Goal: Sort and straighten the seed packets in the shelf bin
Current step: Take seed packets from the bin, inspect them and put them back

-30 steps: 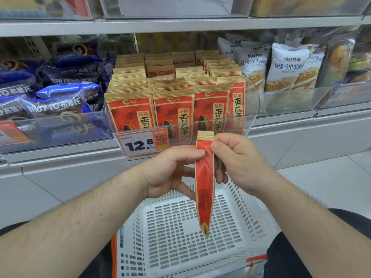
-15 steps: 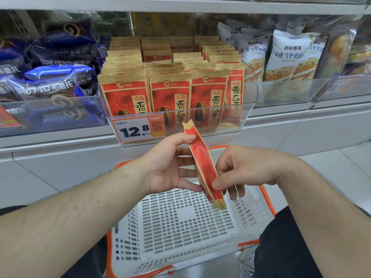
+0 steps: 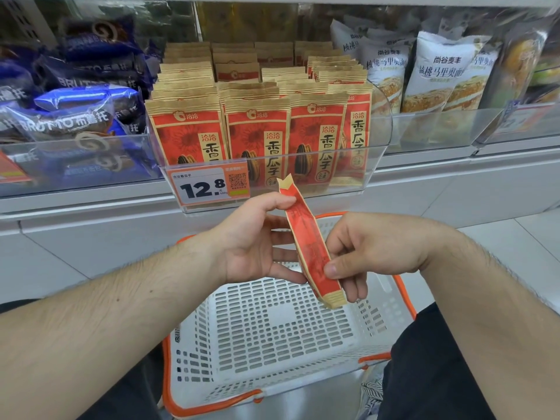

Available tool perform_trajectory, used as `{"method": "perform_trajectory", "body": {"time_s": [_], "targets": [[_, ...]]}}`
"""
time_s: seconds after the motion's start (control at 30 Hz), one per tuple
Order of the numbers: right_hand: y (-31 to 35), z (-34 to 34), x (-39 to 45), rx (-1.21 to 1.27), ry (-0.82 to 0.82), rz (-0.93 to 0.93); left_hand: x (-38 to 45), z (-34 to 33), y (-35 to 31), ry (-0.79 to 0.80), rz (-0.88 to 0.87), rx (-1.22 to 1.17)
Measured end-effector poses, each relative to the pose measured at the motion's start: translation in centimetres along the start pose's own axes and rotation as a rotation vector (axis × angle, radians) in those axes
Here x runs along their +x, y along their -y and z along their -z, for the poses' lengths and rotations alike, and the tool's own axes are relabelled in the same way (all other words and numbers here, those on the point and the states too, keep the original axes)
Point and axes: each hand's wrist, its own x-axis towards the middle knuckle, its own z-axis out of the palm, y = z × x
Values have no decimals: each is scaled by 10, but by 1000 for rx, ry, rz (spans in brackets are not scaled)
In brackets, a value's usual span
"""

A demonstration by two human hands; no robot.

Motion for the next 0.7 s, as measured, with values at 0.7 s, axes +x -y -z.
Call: {"method": "perform_trajectory", "body": {"time_s": [0.7], "targets": [[-9, -3, 33, 436, -733, 111, -4, 1, -7, 92, -141, 11]]}}
